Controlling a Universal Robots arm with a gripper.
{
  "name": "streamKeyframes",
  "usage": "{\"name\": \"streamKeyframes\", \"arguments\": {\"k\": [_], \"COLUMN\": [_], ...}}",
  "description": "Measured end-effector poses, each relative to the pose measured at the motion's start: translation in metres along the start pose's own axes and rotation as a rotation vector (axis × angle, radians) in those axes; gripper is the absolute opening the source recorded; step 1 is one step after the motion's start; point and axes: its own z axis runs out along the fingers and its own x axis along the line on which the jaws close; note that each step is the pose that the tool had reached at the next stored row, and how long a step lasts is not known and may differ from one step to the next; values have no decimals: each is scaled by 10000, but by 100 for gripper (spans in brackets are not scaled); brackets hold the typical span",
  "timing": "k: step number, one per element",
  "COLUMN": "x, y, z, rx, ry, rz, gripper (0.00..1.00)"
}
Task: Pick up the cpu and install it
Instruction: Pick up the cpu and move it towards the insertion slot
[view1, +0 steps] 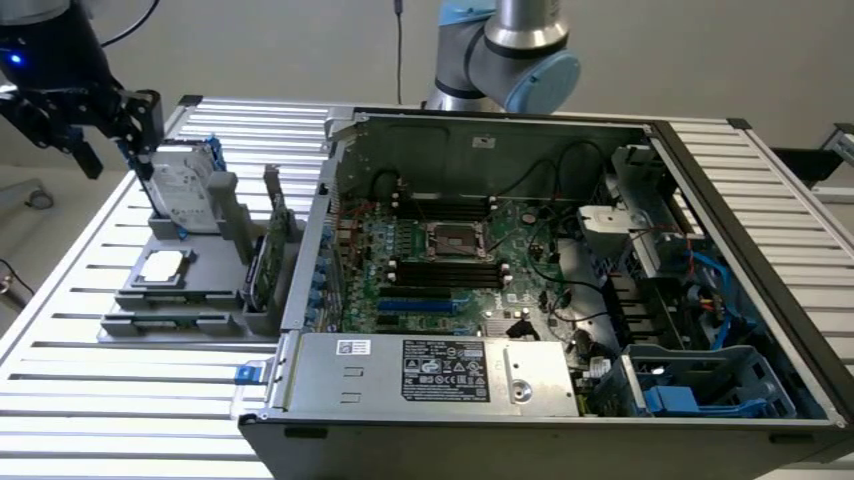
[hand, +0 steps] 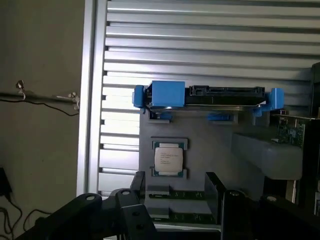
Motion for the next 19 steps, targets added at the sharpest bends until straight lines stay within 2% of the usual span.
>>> {"name": "streamKeyframes", "arguments": {"k": [2, 4, 8, 10, 12, 19], "x": [0, 0, -2, -4, -5, -10], "y": [-14, -16, -19, -22, -23, -30], "z": [16, 34, 73, 103, 139, 266], "rx": [19, 96, 292, 355, 382, 398], "ry": [14, 24, 41, 47, 50, 53], "rz": [-46, -117, -275, -316, -329, -368], "gripper": [60, 60, 60, 60, 60, 60]}}
